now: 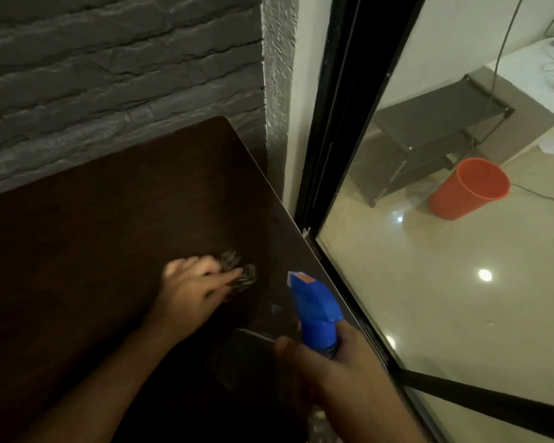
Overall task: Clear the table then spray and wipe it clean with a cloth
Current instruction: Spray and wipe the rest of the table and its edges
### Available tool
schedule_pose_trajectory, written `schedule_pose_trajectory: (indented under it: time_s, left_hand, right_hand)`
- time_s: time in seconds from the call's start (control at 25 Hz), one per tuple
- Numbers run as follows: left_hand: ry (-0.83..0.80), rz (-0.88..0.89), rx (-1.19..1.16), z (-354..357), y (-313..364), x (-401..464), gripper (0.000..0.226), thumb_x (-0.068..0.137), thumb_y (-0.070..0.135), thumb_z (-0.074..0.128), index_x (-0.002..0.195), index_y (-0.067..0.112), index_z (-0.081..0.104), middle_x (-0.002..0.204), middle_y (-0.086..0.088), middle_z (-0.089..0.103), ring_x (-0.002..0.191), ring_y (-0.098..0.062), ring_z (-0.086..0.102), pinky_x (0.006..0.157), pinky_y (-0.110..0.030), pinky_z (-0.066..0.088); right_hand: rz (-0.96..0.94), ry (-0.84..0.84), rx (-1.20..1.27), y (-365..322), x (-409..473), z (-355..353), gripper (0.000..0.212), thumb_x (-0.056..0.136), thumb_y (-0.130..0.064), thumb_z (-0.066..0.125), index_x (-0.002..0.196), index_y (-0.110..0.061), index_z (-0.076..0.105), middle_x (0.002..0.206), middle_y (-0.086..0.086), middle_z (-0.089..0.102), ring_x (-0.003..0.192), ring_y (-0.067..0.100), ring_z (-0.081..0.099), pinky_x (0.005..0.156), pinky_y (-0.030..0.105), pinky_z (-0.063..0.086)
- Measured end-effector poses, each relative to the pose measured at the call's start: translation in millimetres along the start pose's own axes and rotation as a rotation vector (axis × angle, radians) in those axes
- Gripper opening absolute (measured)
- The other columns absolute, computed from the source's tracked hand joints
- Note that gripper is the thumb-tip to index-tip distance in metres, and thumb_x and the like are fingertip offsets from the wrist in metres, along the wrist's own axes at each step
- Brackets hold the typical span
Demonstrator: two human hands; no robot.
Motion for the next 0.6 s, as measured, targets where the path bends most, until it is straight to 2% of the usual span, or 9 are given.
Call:
schedule_pose_trajectory:
  time_s: [0.08, 0.12, 0.2, 0.32, 0.4, 0.48, 0.52, 0.56, 0.6]
  left_hand:
    - [0.082, -0.154, -0.042, -9.0, -29.3, 12.9, 0.037, 0.087, 0.043, 0.043, 0.114, 0.036, 0.066, 0.089, 0.006, 0.057, 0.086, -0.023, 0.06, 0.078, -0.039, 0.034]
    - [0.095, -0.28, -0.033, -8.9, -35.2, 40.1, 0.035, 0.089, 0.041, 0.045, 0.117, 0.035, 0.065, 0.093, 0.004, 0.057, 0.091, -0.024, 0.059, 0.08, -0.039, 0.033]
    - [0.114, -0.42, 0.015, 8.4, -23.6, 115.8, 0.034, 0.094, 0.036, 0.049, 0.126, 0.034, 0.058, 0.111, 0.0, 0.056, 0.104, -0.023, 0.054, 0.088, -0.04, 0.033]
    - [-0.04, -0.28, -0.003, 27.2, 36.9, 164.6, 0.037, 0.096, 0.035, 0.047, 0.133, 0.034, 0.051, 0.119, -0.002, 0.051, 0.106, -0.02, 0.048, 0.093, -0.039, 0.032]
    - [-0.1, -0.062, -0.019, 29.9, 55.0, 109.5, 0.037, 0.096, 0.035, 0.045, 0.133, 0.034, 0.05, 0.11, 0.001, 0.05, 0.098, -0.016, 0.047, 0.094, -0.04, 0.035]
    - [-0.05, 0.073, -0.024, 20.8, 46.5, 39.9, 0.036, 0.091, 0.035, 0.043, 0.124, 0.033, 0.057, 0.096, 0.003, 0.053, 0.086, -0.016, 0.052, 0.082, -0.043, 0.042]
    - [0.006, 0.102, -0.015, 12.9, 29.3, 30.9, 0.036, 0.088, 0.036, 0.043, 0.119, 0.033, 0.06, 0.09, 0.003, 0.056, 0.081, -0.02, 0.055, 0.077, -0.043, 0.042]
    - [0.035, 0.056, 0.015, 8.6, 7.5, 42.2, 0.034, 0.087, 0.035, 0.044, 0.116, 0.032, 0.063, 0.088, 0.001, 0.058, 0.079, -0.025, 0.058, 0.076, -0.043, 0.041]
    - [0.073, -0.079, 0.055, 1.9, -12.8, 68.3, 0.033, 0.09, 0.034, 0.046, 0.117, 0.031, 0.064, 0.09, -0.002, 0.059, 0.083, -0.029, 0.059, 0.078, -0.044, 0.04]
  right_hand:
    - [0.013, -0.007, 0.001, 1.2, 2.6, -1.4, 0.031, 0.078, -0.025, 0.077, 0.096, -0.032, 0.053, 0.087, 0.001, 0.062, 0.057, 0.007, 0.06, 0.06, 0.023, 0.051]
    - [0.021, -0.009, 0.0, 2.5, 4.8, -0.8, 0.031, 0.079, -0.026, 0.076, 0.096, -0.033, 0.052, 0.087, 0.0, 0.061, 0.053, 0.004, 0.059, 0.057, 0.021, 0.051]
    - [0.038, -0.002, 0.0, 5.5, 8.6, 0.5, 0.031, 0.079, -0.026, 0.076, 0.096, -0.034, 0.052, 0.087, 0.0, 0.061, 0.049, 0.002, 0.058, 0.054, 0.018, 0.05]
    - [0.043, 0.03, 0.012, 8.8, 14.3, -1.2, 0.031, 0.077, -0.026, 0.078, 0.095, -0.033, 0.053, 0.085, 0.001, 0.063, 0.05, 0.003, 0.059, 0.053, 0.018, 0.052]
    - [0.033, 0.02, 0.02, 6.0, 14.0, -2.6, 0.031, 0.077, -0.026, 0.078, 0.096, -0.033, 0.054, 0.088, 0.002, 0.064, 0.054, 0.006, 0.061, 0.054, 0.019, 0.052]
    - [0.029, -0.008, 0.025, 0.2, 12.1, -4.1, 0.031, 0.078, -0.026, 0.077, 0.098, -0.032, 0.054, 0.092, 0.003, 0.064, 0.055, 0.006, 0.061, 0.055, 0.019, 0.052]
    - [0.023, -0.008, 0.035, -1.8, 11.3, -6.8, 0.031, 0.078, -0.025, 0.077, 0.098, -0.031, 0.054, 0.091, 0.003, 0.063, 0.054, 0.007, 0.061, 0.055, 0.021, 0.052]
    - [0.012, -0.004, 0.043, -3.1, 10.7, -9.3, 0.031, 0.078, -0.025, 0.077, 0.098, -0.031, 0.054, 0.088, 0.003, 0.063, 0.052, 0.006, 0.06, 0.055, 0.022, 0.052]
    - [0.004, 0.003, 0.036, -3.6, 10.0, -10.7, 0.031, 0.078, -0.025, 0.077, 0.097, -0.03, 0.054, 0.085, 0.002, 0.062, 0.05, 0.006, 0.059, 0.055, 0.022, 0.052]
Point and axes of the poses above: each hand's wrist, its own x-axis towards the middle knuckle, its own z-axis out of the palm, y = z × x, the point moved 3 cm from there along x, towards the middle knuckle
